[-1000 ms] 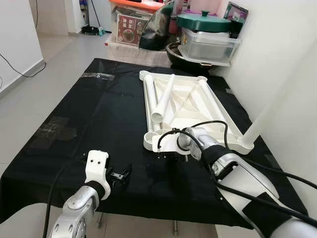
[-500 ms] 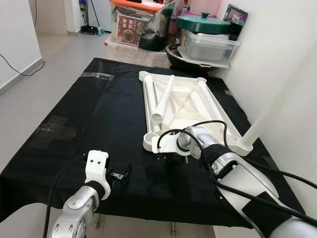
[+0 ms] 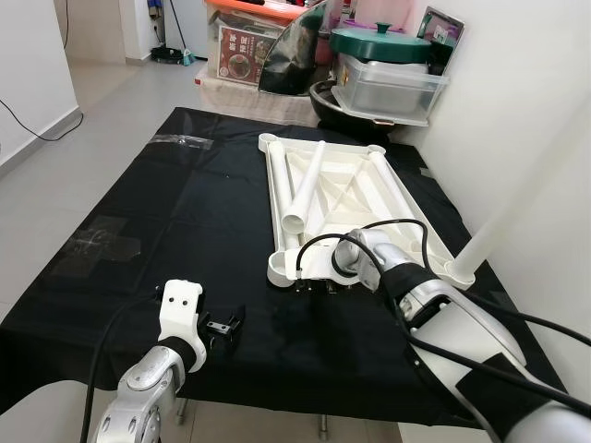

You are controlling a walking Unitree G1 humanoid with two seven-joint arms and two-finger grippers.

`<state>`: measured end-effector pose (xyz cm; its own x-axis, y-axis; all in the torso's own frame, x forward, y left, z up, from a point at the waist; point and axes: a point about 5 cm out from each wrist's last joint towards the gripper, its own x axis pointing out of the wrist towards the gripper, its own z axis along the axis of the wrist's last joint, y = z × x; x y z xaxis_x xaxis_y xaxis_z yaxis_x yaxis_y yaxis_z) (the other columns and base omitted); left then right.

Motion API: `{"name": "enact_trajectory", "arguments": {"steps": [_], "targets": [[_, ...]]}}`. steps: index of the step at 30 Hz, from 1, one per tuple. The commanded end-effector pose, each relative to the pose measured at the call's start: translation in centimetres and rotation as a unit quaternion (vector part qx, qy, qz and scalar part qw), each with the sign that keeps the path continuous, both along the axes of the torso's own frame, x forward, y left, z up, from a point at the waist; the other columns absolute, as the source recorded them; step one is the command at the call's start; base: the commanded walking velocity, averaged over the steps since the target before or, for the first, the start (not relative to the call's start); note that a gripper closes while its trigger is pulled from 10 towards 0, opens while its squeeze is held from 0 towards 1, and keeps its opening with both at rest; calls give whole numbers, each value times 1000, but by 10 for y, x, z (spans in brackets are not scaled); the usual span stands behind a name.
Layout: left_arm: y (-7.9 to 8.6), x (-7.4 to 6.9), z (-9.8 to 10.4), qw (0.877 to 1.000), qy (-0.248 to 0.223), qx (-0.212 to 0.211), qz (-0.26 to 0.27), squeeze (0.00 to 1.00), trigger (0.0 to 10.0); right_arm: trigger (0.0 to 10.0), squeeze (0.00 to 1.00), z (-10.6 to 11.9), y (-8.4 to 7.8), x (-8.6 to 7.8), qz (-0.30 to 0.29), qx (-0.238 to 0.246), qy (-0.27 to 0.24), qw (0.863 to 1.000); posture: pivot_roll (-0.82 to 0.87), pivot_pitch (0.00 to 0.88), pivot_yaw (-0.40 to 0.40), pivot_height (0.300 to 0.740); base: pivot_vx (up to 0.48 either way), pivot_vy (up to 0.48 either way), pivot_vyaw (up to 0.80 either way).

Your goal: Building children table

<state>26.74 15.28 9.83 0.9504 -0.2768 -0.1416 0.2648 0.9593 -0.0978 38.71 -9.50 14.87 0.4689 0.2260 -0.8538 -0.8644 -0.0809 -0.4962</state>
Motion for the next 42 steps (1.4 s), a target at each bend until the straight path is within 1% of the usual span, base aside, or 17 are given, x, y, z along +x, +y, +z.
{"name": "enact_trajectory", "arguments": {"steps": [1,4,5,6,13,14,15,17,18,20,21,22,23,25,29,34,42], "targets": [[-6,0,-3,1000,6,0,-9,0,10000,0,0,-21,-7,-11,1,-4,68,998,167,0,-184,740,0,0,0],[-6,1,-3,1000,6,0,-10,0,10000,0,0,-21,-8,-12,6,-4,73,997,167,0,-184,740,0,0,0],[-6,1,-3,1000,5,-1,-12,0,10000,0,0,-22,-8,-14,16,-1,94,995,160,0,-179,740,0,0,0],[-7,1,-3,1000,5,-1,-13,0,10000,0,0,-22,-8,-15,20,3,104,994,160,0,-179,740,0,0,0],[-7,2,-4,1000,6,-1,-14,0,10000,0,0,-23,-8,-18,31,5,124,992,150,0,-172,740,0,0,0],[-7,2,-4,1000,7,0,-15,0,10000,0,0,-22,-7,-20,43,11,146,988,147,0,-170,740,0,0,0],[-7,2,-4,1000,7,0,-15,0,10000,0,0,-22,-7,-20,43,11,146,988,147,0,-170,740,0,0,0],[-6,1,-5,1000,8,0,-16,0,10000,39,0,-19,0,-24,70,27,184,980,147,0,-170,740,0,0,0],[-6,1,-5,1000,8,0,-16,0,10000,3725,0,-18,1,-24,73,32,184,980,147,0,-170,740,0,0,0],[-6,1,-5,1000,8,0,-16,0,10000,3725,0,-18,2,-24,73,35,184,980,147,0,-170,740,0,0,0],[-7,1,-5,1000,9,0,-16,0,10000,10000,0,-17,3,-24,71,43,182,980,137,0,-168,740,0,0,0],[-7,1,-5,1000,9,0,-16,0,10000,10000,0,-17,3,-24,71,43,182,980,137,0,-168,740,0,0,0],[-7,0,-6,1000,10,0,-17,0,10000,10000,0,-16,6,-22,54,68,168,982,137,0,-168,740,0,0,0],[-8,0,-6,1000,11,0,-18,0,10000,10000,0,-14,9,-19,32,98,156,982,135,0,-169,740,0,0,0],[-7,1,-6,1000,10,0,-17,0,10000,10000,0,-12,12,-18,8,142,159,977,135,0,-169,740,0,0,0],[-7,0,-8,1000,13,0,-19,0,10000,10000,0,-14,14,-26,36,174,212,961,117,0,-155,740,0,0,0],[-9,1,-8,1000,13,1,-24,0,10000,10000,0,-20,16,-31,53,186,234,953,107,0,-144,740,0,0,0]]}}
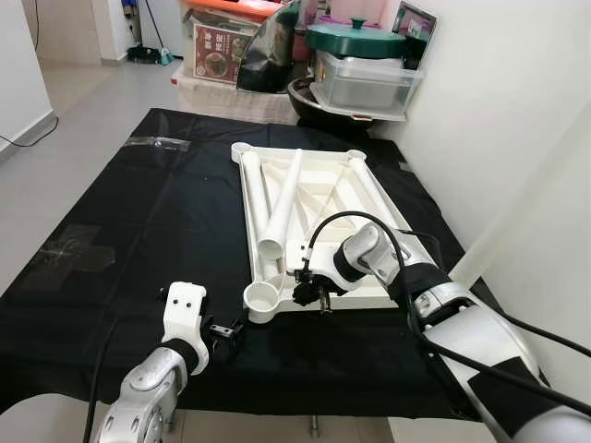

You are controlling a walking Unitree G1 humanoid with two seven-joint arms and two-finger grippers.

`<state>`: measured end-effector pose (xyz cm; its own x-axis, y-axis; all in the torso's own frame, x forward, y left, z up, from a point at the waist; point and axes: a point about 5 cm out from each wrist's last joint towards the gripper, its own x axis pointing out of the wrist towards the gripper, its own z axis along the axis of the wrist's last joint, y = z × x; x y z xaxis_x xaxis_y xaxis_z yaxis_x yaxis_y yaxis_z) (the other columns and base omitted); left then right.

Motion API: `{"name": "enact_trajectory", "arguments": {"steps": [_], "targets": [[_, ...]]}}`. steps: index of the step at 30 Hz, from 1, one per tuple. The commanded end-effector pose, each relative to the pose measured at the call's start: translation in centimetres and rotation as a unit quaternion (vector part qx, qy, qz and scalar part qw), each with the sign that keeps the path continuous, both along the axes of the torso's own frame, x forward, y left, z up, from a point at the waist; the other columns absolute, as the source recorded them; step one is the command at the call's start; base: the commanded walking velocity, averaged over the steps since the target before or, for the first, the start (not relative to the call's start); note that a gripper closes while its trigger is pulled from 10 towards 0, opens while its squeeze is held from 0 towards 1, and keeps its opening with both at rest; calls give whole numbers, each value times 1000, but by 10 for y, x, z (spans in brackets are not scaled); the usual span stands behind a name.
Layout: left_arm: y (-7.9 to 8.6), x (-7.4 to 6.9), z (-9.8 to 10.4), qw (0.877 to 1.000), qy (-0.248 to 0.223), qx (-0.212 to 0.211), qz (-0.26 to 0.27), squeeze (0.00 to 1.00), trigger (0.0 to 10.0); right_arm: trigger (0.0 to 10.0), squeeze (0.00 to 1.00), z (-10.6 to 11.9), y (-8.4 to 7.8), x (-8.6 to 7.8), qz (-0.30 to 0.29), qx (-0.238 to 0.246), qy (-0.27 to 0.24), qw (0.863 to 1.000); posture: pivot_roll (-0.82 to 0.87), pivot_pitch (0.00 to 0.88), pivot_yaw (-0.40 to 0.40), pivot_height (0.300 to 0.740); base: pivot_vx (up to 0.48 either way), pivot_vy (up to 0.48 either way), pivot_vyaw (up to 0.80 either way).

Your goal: Building children table

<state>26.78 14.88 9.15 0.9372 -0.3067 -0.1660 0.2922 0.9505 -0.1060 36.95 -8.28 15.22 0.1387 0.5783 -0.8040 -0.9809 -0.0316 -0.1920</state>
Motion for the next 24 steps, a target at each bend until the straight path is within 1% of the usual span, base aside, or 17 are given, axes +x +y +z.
{"name": "enact_trajectory", "arguments": {"steps": [1,2,3,5,6,11,14,17,18,20,24], "targets": [[-6,2,0,1000,-1,1,-10,0,10000,10000,0,-26,6,-17,35,2,71,997,106,0,-140,740,0,0,0],[-5,3,0,1000,-2,2,-11,0,10000,10000,0,-29,9,-21,48,9,79,996,105,0,-138,740,0,0,0],[-5,3,0,1000,-2,2,-11,0,10000,10000,0,-29,9,-21,48,9,79,996,105,0,-138,740,0,0,0],[-3,4,1,1000,-3,3,-12,0,10000,10000,0,-32,16,-25,59,23,80,995,108,0,-136,740,0,0,0],[-3,4,1,1000,-3,3,-12,0,10000,10000,0,-32,16,-25,59,23,80,995,108,0,-136,740,0,0,0],[-2,3,1,1000,-2,5,-11,0,10000,10000,0,-29,30,-29,51,58,79,994,108,0,-137,740,0,0,0],[-2,3,0,1000,-2,5,-11,0,10000,10000,0,-28,32,-29,50,64,77,994,108,0,-137,740,0,0,0],[-2,3,0,1000,-2,5,-12,0,10000,10000,0,-20,55,-28,-5,133,64,989,107,0,-135,740,0,0,0],[-2,3,0,1000,-2,5,-12,0,10000,10000,0,-20,55,-28,-5,133,64,989,107,0,-135,740,0,0,0],[-3,3,0,1000,-3,5,-12,0,10000,10000,0,-19,63,-30,-31,159,60,985,104,0,-133,740,0,0,0],[-3,4,0,1000,-3,6,-12,0,10000,10000,0,-19,68,-34,-42,174,57,982,102,0,-132,740,0,0,0]]}}
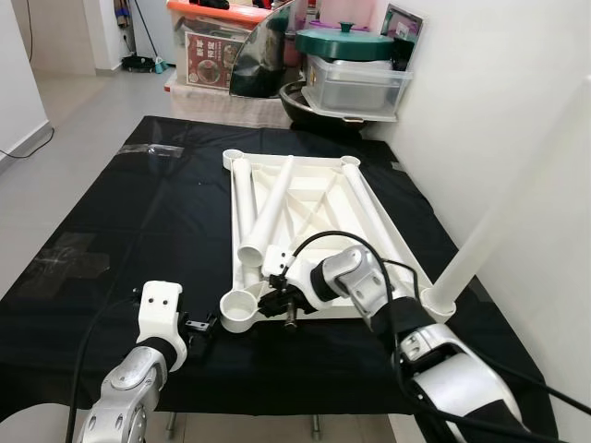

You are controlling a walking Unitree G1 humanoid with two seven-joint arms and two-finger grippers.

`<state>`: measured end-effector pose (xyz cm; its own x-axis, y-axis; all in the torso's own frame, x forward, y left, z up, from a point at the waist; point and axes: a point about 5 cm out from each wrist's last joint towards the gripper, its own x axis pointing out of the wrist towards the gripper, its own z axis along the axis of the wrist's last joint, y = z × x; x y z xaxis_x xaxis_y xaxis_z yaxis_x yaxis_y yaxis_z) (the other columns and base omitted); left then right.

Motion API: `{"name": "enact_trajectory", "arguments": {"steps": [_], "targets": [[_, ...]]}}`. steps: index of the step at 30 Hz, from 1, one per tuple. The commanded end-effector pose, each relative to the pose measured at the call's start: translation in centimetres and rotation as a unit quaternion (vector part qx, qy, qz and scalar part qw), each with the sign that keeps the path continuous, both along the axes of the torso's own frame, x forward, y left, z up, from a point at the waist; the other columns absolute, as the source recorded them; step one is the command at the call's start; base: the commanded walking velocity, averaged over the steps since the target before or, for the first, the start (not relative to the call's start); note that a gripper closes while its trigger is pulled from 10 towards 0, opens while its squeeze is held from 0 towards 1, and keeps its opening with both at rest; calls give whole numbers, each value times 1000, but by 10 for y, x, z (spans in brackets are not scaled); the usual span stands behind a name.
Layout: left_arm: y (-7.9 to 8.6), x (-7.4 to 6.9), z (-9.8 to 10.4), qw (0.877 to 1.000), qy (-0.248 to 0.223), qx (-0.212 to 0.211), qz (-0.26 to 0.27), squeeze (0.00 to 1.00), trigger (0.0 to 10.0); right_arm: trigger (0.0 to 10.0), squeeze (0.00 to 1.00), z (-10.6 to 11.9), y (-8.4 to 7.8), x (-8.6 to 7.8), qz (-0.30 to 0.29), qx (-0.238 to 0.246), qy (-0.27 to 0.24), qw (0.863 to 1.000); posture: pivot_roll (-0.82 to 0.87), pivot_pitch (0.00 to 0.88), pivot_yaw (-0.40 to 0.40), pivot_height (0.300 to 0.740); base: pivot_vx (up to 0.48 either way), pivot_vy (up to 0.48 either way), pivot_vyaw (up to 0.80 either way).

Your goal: Building children table

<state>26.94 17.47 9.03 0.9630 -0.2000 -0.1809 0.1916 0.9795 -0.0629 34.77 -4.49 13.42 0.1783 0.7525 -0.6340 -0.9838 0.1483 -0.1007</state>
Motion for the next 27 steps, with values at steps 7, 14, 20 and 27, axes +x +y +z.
{"name": "enact_trajectory", "arguments": {"steps": [7,14,20,27], "targets": [[-29,3,2,998,-5,-17,-64,0,10000,10000,0,0,47,-31,34,73,26,996,108,0,-136,740,0,0,0],[-27,3,1,998,-5,-16,-61,0,10000,10000,0,3,52,-42,37,89,38,995,106,0,-134,740,0,0,0],[-28,4,2,998,-6,-16,-62,0,10000,10000,0,14,46,-32,-2,113,23,993,105,0,-128,740,0,0,0],[-26,5,2,998,-8,-12,-65,0,10000,10000,1000,55,16,-13,-55,190,5,980,98,0,-117,740,0,0,0]]}}
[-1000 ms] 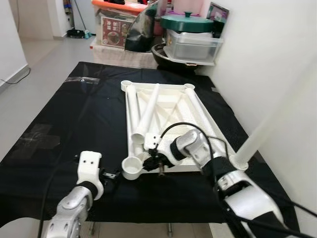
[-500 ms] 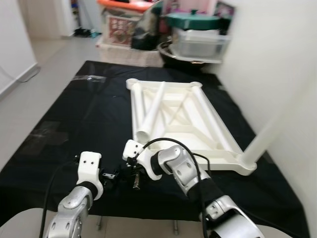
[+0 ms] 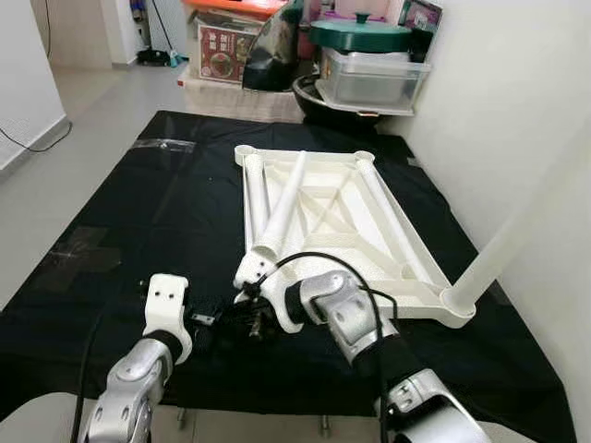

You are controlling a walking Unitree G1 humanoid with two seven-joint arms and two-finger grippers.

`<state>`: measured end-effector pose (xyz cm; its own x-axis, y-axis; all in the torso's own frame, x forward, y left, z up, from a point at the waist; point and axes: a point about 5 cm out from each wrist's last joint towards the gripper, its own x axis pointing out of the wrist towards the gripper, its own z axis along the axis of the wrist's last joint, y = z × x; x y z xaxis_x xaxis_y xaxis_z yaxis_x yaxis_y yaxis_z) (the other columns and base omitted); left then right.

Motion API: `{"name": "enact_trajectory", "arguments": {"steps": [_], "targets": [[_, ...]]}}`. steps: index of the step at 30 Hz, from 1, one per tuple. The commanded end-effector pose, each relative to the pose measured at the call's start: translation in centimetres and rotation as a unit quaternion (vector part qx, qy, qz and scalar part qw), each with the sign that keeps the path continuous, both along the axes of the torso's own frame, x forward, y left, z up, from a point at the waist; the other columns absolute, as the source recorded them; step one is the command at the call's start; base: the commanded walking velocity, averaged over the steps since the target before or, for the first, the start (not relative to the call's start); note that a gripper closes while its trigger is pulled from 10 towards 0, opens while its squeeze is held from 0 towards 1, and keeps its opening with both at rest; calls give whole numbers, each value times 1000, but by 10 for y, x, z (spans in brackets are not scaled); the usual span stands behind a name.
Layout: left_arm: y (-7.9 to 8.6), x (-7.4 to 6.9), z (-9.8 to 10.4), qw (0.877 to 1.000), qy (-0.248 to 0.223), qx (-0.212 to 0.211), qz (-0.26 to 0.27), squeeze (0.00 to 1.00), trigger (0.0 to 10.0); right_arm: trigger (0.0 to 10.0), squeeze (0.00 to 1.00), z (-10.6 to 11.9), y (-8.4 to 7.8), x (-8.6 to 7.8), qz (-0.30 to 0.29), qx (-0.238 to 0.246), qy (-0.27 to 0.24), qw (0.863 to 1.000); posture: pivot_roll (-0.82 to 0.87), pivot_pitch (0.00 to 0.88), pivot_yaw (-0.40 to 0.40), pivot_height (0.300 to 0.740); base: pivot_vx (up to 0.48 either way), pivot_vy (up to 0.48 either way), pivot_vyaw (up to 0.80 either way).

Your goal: Building children table

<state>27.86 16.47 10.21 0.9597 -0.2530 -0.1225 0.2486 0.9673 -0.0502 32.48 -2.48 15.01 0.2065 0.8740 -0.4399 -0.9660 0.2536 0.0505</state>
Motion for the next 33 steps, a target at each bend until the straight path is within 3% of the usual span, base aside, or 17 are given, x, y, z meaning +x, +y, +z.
{"name": "enact_trajectory", "arguments": {"steps": [1,6,16,17,18,19,20,21,23,27,28,29,33], "targets": [[-16,-4,-10,999,23,-10,-38,0,10000,10000,1000,40,-4,10,-14,58,-46,997,98,0,-117,740,0,0,0],[-14,-3,-10,999,20,-6,-37,0,10000,10000,1000,68,-28,19,-74,112,-64,989,94,0,-106,740,0,0,0],[0,-6,-10,1000,20,6,-14,0,10000,10000,1000,80,-39,24,-154,128,-101,975,97,0,-95,740,0,0,0],[1,-6,-11,1000,20,6,-11,0,10000,10000,1000,78,-43,35,-239,137,-101,956,93,0,-92,740,0,0,0],[3,-6,-11,1000,20,6,-3,0,10000,10000,1000,71,-49,47,-341,146,-86,925,98,0,-88,740,0,0,0],[3,-6,-11,1000,20,6,-3,0,10000,10000,1000,71,-49,47,-341,146,-86,925,98,0,-88,740,0,0,0],[4,-5,-11,1000,19,7,5,0,10000,10000,1000,64,-53,53,-410,151,-66,897,100,0,-88,740,0,0,0],[4,-5,-11,1000,19,7,5,0,10000,10000,1000,64,-53,53,-410,151,-66,897,100,0,-88,740,0,0,0],[10,-5,-9,1000,14,5,25,0,10000,10000,1000,50,-54,57,-477,147,-31,866,107,0,-91,740,0,0,0],[17,-5,-7,999,5,2,45,0,10000,10000,1000,39,-49,57,-493,135,-10,860,113,0,-96,740,0,0,0],[21,-5,-3,998,-7,-4,59,0,10000,10000,671,33,-45,57,-498,130,5,858,120,0,-100,740,0,0,0],[24,-4,1,997,-20,-10,71,0,10000,10000,0,27,-42,56,-496,127,20,859,123,0,-102,740,0,0,0],[28,-3,8,995,-41,-24,90,0,10000,10000,0,19,-33,54,-493,125,51,859,127,0,-105,740,0,0,0]]}}
